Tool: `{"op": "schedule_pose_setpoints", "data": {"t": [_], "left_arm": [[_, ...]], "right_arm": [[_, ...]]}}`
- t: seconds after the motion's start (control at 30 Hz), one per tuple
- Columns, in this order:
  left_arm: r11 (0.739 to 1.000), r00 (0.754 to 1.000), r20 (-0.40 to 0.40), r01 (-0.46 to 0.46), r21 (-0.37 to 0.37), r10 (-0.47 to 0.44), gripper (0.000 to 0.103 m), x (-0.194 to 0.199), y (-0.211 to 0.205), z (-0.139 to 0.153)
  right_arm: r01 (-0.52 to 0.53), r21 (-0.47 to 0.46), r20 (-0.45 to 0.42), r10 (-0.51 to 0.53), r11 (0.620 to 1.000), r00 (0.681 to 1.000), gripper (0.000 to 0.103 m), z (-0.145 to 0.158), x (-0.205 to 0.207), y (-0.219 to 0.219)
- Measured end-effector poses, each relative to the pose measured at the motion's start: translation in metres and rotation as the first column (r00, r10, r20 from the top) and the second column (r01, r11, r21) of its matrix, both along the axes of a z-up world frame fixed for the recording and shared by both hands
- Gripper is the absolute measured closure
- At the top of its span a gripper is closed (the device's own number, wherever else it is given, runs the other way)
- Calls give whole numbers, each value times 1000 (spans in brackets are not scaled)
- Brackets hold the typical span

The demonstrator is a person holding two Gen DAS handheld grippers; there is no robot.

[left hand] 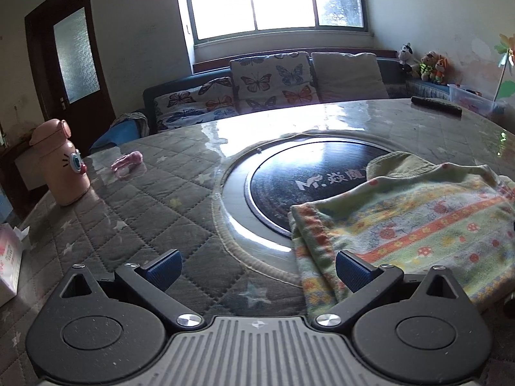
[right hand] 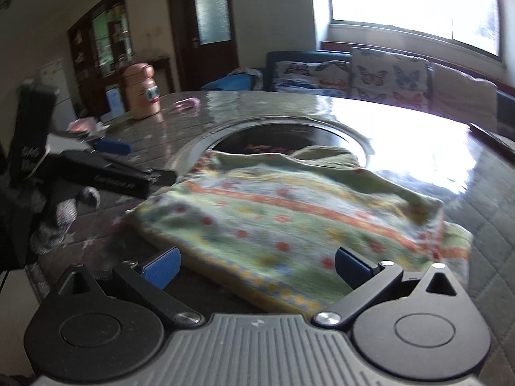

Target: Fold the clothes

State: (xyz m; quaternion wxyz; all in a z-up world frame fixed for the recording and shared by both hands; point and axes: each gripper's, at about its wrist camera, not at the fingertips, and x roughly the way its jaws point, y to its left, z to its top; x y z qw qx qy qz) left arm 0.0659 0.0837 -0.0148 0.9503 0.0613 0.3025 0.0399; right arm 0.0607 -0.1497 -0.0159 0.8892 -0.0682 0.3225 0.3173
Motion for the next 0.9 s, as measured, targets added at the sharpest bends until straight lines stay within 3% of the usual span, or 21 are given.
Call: {"op": "schedule_pose_setpoints", "data": {"t": [0.2,0.5,0.67,0.9], "left_arm": [[999,1000,0,-21,-45,21,0,0,13,4],[990,1000,-23,-22,-136,19,0,5,25,8],[983,999,-46,-23,-184,15,0,8,30,7],[975,998,-68,-22,-219,7,0,13,32,5]], "right_arm": [[-103,-61,37,105,993,994,0,2,-10,31],[-250,-191,108,273,949,956,1,-2,-28,83],[-302,-271,164,353,914,921,8,-5,-38,109],[-310,-303,166,370,901,914,23,-6,-39,129]]}}
